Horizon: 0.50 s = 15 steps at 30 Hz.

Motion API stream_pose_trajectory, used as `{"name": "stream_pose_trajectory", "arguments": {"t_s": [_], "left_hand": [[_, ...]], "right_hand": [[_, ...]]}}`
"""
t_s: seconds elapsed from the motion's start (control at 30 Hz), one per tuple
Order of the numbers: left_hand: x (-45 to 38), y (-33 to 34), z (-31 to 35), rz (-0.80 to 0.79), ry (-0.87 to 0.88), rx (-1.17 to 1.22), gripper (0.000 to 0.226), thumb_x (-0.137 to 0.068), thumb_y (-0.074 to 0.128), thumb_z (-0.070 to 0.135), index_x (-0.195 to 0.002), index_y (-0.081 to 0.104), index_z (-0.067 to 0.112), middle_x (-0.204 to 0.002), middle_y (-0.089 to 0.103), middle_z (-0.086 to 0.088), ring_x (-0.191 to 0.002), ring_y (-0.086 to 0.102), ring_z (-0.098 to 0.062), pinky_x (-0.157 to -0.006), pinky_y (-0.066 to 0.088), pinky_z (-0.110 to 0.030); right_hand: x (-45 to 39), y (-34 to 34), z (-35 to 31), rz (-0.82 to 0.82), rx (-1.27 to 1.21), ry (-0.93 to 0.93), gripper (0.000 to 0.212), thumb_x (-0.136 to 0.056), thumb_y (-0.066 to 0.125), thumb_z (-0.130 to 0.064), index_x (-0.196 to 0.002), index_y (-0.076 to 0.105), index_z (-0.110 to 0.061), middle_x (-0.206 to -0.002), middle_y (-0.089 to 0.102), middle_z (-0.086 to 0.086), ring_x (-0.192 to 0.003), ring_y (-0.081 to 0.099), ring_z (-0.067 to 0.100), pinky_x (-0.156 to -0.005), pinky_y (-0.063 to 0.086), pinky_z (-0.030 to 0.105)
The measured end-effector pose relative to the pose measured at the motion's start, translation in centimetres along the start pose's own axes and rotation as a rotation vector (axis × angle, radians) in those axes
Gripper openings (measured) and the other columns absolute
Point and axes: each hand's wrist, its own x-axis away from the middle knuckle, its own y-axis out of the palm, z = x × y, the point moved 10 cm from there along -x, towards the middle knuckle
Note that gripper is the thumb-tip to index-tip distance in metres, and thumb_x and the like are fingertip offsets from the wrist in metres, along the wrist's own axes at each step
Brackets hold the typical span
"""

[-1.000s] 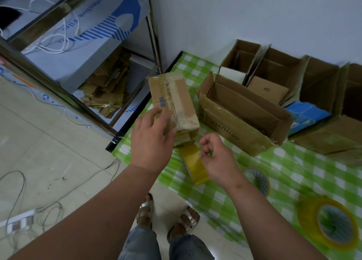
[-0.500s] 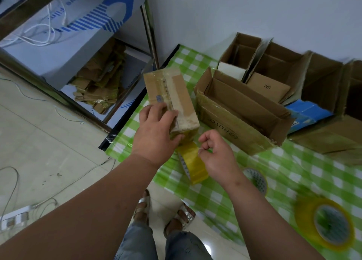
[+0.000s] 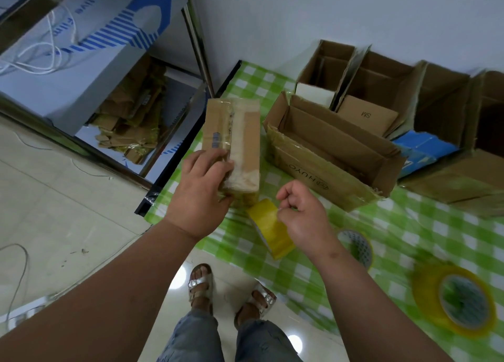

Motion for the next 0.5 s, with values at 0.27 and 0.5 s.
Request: {"name": "stream_pose_trajectory", "arguments": {"t_s": [0.27, 0.5], "left_hand": [[-1.0, 0.2, 0.8, -0.115, 0.018, 0.004, 0.064, -0.06, 0.092, 0.02, -0.115, 0.062, 0.007, -0.137, 0.051, -0.012, -0.129, 0.041, -0.033, -0.107, 0.038, -0.042], [0.7, -3.6, 2.7, 0.071, -0.01, 0.006, 0.05, -0.078, 0.063, 0.03, -0.127, 0.06, 0.016, -0.127, 0.056, -0.005, -0.117, 0.046, -0.026, -0.098, 0.032, -0.042]], "right_hand": [[0.5, -0.5, -1.4, 0.043, -0.049, -0.02, 0.036, -0.083, 0.048, 0.015, -0.083, 0.05, -0.021, -0.069, 0.043, 0.0, -0.063, 0.038, 0.012, -0.059, 0.033, 0.025], [1.7, -0.1, -3.0, 0.022, -0.069, -0.063, 0.034, -0.084, 0.048, 0.017, -0.086, 0.047, -0.017, -0.071, 0.041, 0.008, -0.066, 0.036, 0.018, -0.061, 0.033, 0.033]]}}
